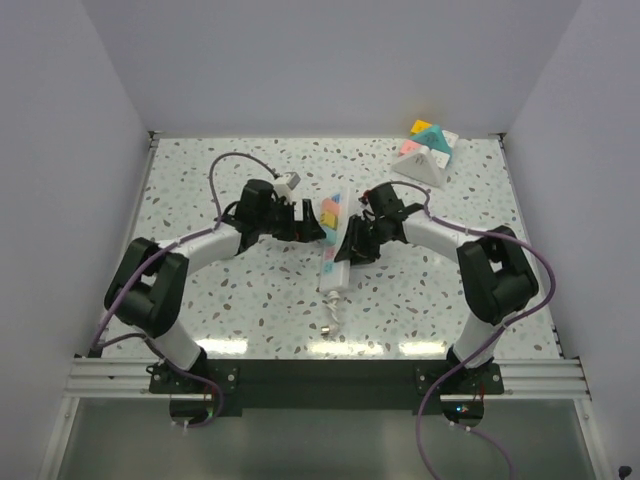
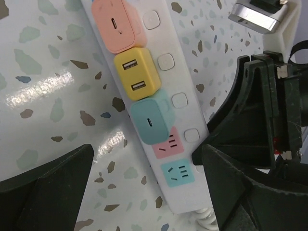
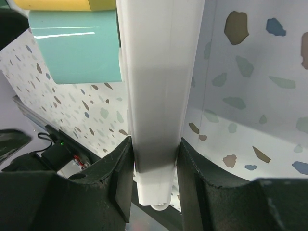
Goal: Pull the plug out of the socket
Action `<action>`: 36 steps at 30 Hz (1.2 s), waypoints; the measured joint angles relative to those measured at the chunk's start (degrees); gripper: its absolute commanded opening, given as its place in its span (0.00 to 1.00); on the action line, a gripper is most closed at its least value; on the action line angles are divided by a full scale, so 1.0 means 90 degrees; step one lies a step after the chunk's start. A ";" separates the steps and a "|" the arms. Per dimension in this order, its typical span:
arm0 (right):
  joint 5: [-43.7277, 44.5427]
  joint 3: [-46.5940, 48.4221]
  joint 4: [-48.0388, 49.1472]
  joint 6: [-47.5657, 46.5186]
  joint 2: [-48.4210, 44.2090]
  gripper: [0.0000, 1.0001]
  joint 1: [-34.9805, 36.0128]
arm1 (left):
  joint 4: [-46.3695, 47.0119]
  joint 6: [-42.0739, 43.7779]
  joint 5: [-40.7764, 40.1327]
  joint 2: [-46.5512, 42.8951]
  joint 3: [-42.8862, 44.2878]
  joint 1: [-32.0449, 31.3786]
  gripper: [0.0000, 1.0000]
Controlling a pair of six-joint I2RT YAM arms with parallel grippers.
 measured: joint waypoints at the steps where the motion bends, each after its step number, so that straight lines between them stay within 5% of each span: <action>1: 0.0017 0.0005 0.0005 0.0017 0.0000 0.00 0.0041 | 0.0024 -0.0015 0.0000 0.0158 0.0061 -0.0036 1.00; 8: 0.0126 0.0029 0.0024 0.0168 0.0000 0.00 0.0294 | 0.0257 -0.0182 -0.0007 0.0816 0.0427 -0.0282 0.92; 12: 0.0175 0.0044 0.0029 0.0214 0.0000 0.00 0.0376 | 0.0440 -0.0372 -0.0010 0.0981 0.0440 -0.0359 0.63; 17: 0.0199 0.0049 0.0015 0.0277 0.0000 0.00 0.0391 | 0.0471 -0.0466 -0.0087 0.1078 0.0435 -0.0355 0.40; 22: 0.0226 0.0051 -0.0022 0.0389 0.0007 0.00 0.0403 | 0.0736 -0.0617 -0.0095 0.1066 0.0270 -0.0340 0.00; 36: -0.0197 -0.0012 0.0362 0.0692 0.0352 0.00 0.0612 | 0.0789 -0.0673 0.0160 0.0090 -0.0840 0.0325 0.00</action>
